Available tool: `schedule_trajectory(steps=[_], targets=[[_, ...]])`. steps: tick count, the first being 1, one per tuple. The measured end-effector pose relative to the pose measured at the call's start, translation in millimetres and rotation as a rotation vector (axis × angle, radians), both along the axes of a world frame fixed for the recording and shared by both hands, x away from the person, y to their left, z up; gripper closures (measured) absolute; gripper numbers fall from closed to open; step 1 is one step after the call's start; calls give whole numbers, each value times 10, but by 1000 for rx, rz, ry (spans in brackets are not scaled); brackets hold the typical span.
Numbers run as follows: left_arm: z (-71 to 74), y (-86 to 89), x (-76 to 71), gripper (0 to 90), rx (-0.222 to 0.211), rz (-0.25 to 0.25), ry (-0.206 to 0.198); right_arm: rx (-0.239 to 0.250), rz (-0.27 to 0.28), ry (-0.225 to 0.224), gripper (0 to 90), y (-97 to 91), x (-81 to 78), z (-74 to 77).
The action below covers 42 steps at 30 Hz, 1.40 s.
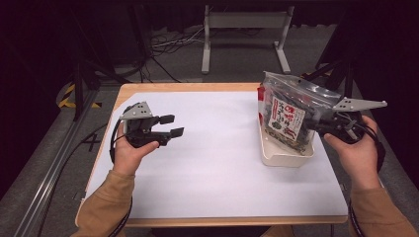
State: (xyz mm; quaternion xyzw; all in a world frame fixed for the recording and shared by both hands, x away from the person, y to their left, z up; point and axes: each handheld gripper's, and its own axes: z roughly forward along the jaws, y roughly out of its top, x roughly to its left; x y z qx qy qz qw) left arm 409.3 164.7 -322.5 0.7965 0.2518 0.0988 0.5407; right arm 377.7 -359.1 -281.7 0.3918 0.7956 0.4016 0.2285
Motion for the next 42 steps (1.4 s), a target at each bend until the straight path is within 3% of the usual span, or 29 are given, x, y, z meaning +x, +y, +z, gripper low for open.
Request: schedule_trajectory(steps=[18, 30, 33, 39, 42], targets=[[6, -4, -24, 390, 2, 3, 5, 0, -11, 29, 783, 19, 38, -284], [10, 32, -69, 385, 9, 11, -3, 43, -18, 11, 758, -32, 27, -329], [6, 54, -97, 384, 15, 12, -3, 73, -25, -1, 710, -54, 13, -325], [-19, 108, -175, 381, 25, 17, 3, 123, -60, -51, 516, -130, -89, -290], [-58, 155, -254, 379, 49, 27, 1, 137, -66, -65, 485, -155, -156, -294]])
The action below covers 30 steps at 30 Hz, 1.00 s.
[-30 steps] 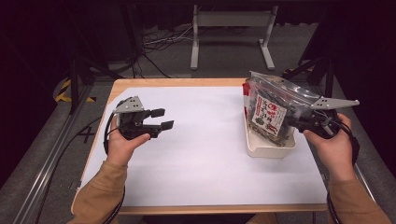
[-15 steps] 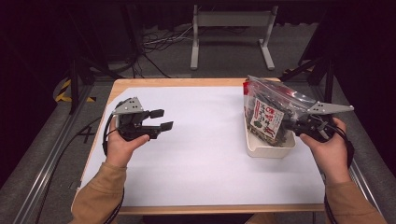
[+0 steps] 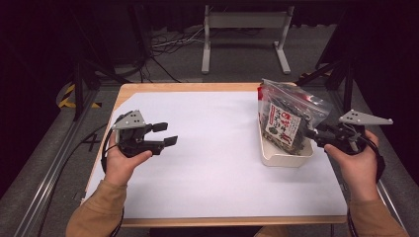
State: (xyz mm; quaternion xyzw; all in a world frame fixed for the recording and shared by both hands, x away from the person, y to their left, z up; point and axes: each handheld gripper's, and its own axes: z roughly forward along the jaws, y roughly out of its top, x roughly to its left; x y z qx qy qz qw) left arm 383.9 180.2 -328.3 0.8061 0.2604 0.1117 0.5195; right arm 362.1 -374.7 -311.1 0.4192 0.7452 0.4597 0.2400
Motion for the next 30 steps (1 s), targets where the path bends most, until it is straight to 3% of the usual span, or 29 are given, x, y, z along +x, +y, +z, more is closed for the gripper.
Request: schedule_trajectory(steps=[6, 20, 30], targets=[[-10, 106, -117, 379, 22, 12, -10, 8, 16, -25, 453, -6, -175, -10], [-55, 207, -326, 377, -7, -7, -1, 33, 86, -50, 421, 154, -558, -115], [-153, 289, -386, 377, -27, -4, 4, 32, 224, -88, 388, 330, -523, -347]])
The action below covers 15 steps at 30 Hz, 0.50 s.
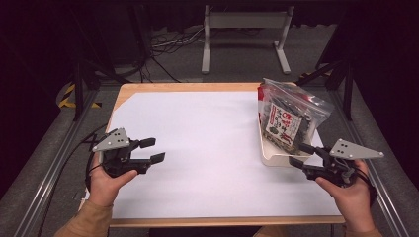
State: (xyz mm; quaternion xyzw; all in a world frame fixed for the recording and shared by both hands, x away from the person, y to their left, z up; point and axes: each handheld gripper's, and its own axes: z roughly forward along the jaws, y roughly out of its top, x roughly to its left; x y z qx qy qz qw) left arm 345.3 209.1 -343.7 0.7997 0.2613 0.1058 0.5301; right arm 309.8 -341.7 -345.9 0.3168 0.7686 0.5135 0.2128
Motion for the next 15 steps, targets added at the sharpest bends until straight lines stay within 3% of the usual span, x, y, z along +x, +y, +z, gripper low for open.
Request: schedule_trajectory(steps=[7, 15], targets=[[-41, 14, -23, 374, -7, -2, 4, 11, 67, 14, 374, 126, 97, -177], [-69, 31, -28, 369, -8, -3, 12, 4, 78, 46, 352, 204, 164, -357]])
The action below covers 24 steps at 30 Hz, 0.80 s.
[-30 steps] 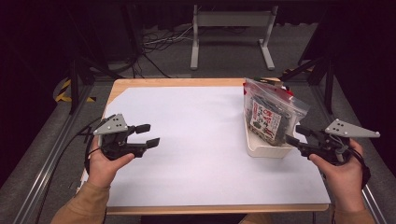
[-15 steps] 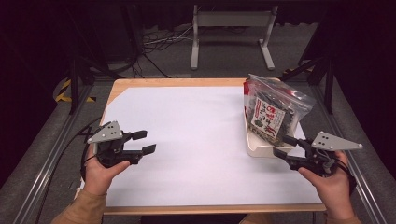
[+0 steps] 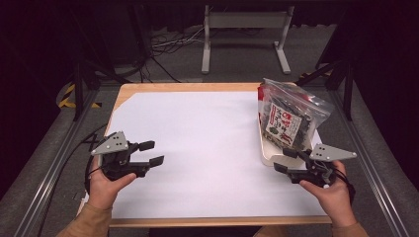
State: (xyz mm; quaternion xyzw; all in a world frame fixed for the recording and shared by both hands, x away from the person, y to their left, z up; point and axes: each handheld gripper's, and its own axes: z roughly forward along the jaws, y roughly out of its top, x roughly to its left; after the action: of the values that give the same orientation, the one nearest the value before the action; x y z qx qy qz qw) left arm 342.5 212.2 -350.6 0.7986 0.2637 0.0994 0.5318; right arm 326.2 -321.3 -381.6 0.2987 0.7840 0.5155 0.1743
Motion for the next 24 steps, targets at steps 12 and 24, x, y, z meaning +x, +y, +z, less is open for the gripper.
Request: schedule_trajectory(steps=[12, 24], targets=[[-48, -9, 8, 367, -1, -6, 4, -29, 62, -12, 336, 149, -33, -110], [-72, -7, 13, 366, -6, -12, 4, -62, 101, 44, 337, 231, -4, -256]])
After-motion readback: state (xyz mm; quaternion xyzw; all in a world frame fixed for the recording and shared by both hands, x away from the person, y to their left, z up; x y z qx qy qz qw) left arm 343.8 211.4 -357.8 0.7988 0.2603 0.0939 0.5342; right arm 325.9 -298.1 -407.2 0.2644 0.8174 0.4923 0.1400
